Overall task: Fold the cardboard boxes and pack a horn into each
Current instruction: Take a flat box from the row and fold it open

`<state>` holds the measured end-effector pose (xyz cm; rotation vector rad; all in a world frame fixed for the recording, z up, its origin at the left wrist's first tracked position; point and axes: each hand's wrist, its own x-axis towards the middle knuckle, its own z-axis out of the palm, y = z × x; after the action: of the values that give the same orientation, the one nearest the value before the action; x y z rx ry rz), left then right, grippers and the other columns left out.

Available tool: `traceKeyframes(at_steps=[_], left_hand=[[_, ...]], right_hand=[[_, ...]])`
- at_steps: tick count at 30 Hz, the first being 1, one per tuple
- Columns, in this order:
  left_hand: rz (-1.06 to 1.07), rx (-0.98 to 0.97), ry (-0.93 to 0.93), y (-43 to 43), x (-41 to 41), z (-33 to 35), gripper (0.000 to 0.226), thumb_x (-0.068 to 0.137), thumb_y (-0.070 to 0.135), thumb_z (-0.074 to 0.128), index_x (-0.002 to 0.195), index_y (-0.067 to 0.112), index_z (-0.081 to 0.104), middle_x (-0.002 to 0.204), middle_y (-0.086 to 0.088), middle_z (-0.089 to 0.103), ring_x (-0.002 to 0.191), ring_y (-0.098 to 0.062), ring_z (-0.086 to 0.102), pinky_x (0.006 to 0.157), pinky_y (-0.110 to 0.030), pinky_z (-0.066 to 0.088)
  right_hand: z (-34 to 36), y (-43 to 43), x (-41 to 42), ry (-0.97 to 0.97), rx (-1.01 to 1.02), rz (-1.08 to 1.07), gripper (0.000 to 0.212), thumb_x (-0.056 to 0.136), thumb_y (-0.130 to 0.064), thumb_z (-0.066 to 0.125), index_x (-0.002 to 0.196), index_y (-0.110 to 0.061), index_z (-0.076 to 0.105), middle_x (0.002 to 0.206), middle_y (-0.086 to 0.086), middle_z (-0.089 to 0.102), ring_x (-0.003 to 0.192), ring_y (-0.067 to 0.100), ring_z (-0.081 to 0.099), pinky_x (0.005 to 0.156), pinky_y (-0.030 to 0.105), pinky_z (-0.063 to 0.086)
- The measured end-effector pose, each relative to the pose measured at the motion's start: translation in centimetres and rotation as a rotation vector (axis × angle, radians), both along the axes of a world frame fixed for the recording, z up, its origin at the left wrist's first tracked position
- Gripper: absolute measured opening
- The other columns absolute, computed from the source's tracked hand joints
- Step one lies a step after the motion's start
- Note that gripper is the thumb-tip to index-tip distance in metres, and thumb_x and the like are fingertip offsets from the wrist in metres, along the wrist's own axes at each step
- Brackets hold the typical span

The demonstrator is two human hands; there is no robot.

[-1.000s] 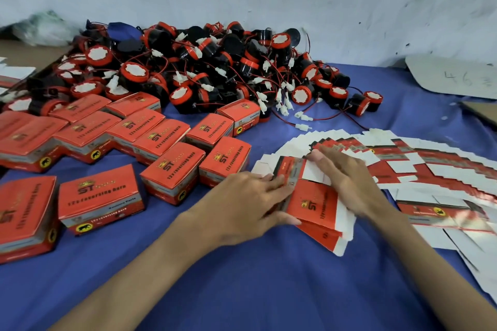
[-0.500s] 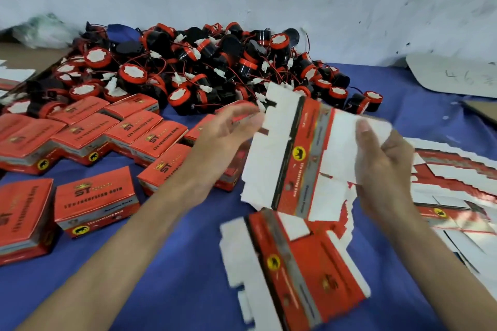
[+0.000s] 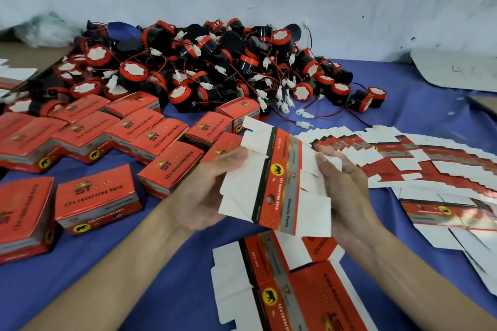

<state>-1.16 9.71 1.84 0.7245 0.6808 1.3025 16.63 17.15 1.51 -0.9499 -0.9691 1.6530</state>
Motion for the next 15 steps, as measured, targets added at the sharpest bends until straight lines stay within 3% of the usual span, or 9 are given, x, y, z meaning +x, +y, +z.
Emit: traceKeyframes(at_steps=[3, 6, 9, 11, 12, 13, 15], left_hand=[[-0.075, 0.024, -0.221, -0.2, 0.7, -0.6, 0.027, 0.083, 0.015, 0.065, 0.109, 0.012, 0.072, 0.107, -0.008, 0.071, 0.1, -0.022, 0.068, 0.083, -0.033, 0.056], [-0.123, -0.005, -0.331, -0.3, 1.1, -0.5, 0.032, 0.085, 0.006, 0.06, 0.117, 0.004, 0.066, 0.114, -0.017, 0.068, 0.107, -0.03, 0.065, 0.09, -0.04, 0.054], [-0.091, -0.046, -0.286, -0.5, 0.9, -0.7, 0.032, 0.079, 0.008, 0.063, 0.11, 0.005, 0.07, 0.106, -0.016, 0.07, 0.099, -0.029, 0.068, 0.084, -0.038, 0.056], [-0.178, -0.035, -0.328, -0.5, 0.8, -0.5, 0.029, 0.081, 0.005, 0.058, 0.109, -0.001, 0.066, 0.101, -0.021, 0.069, 0.095, -0.034, 0.068, 0.082, -0.04, 0.056], [-0.128, -0.014, -0.261, -0.6, 1.0, -0.2, 0.029, 0.084, 0.003, 0.053, 0.11, -0.004, 0.063, 0.101, -0.023, 0.068, 0.095, -0.036, 0.067, 0.083, -0.041, 0.055], [-0.097, 0.007, -0.231, -0.6, 1.0, -0.2, 0.028, 0.087, 0.004, 0.05, 0.11, -0.004, 0.063, 0.102, -0.022, 0.069, 0.096, -0.034, 0.067, 0.083, -0.039, 0.054], [-0.05, -0.015, -0.121, -0.5, 1.2, -0.4, 0.022, 0.085, 0.013, 0.061, 0.103, 0.013, 0.074, 0.095, -0.006, 0.073, 0.09, -0.018, 0.07, 0.074, -0.03, 0.057]], right_hand=[[0.1, -0.1, 0.2, 0.045, -0.067, -0.001, 0.009, 0.094, -0.014, 0.057, 0.099, -0.018, 0.063, 0.067, 0.003, 0.07, 0.054, 0.014, 0.066, 0.044, 0.025, 0.052], [0.2, 0.1, 0.5, 0.072, -0.082, 0.035, 0.008, 0.093, -0.015, 0.058, 0.098, -0.019, 0.062, 0.068, 0.004, 0.068, 0.055, 0.015, 0.065, 0.045, 0.025, 0.052], [0.2, 0.4, 0.5, 0.041, -0.012, 0.051, 0.006, 0.092, -0.016, 0.059, 0.095, -0.02, 0.063, 0.073, 0.006, 0.07, 0.058, 0.017, 0.065, 0.05, 0.029, 0.055], [0.1, 0.5, 0.5, -0.014, 0.059, 0.045, 0.006, 0.092, -0.017, 0.06, 0.093, -0.021, 0.065, 0.077, 0.007, 0.07, 0.062, 0.018, 0.066, 0.052, 0.031, 0.056], [0.1, 0.6, 0.5, -0.046, 0.093, 0.038, 0.006, 0.092, -0.017, 0.06, 0.091, -0.021, 0.065, 0.078, 0.007, 0.07, 0.062, 0.018, 0.066, 0.052, 0.031, 0.055], [0.0, 0.8, 0.5, -0.075, 0.115, 0.022, 0.007, 0.092, -0.017, 0.06, 0.09, -0.022, 0.065, 0.077, 0.006, 0.069, 0.062, 0.018, 0.066, 0.05, 0.03, 0.054], [-0.2, 1.1, 0.6, -0.079, 0.1, -0.039, 0.008, 0.093, -0.015, 0.059, 0.089, -0.021, 0.064, 0.073, 0.002, 0.07, 0.061, 0.016, 0.066, 0.048, 0.027, 0.051]])
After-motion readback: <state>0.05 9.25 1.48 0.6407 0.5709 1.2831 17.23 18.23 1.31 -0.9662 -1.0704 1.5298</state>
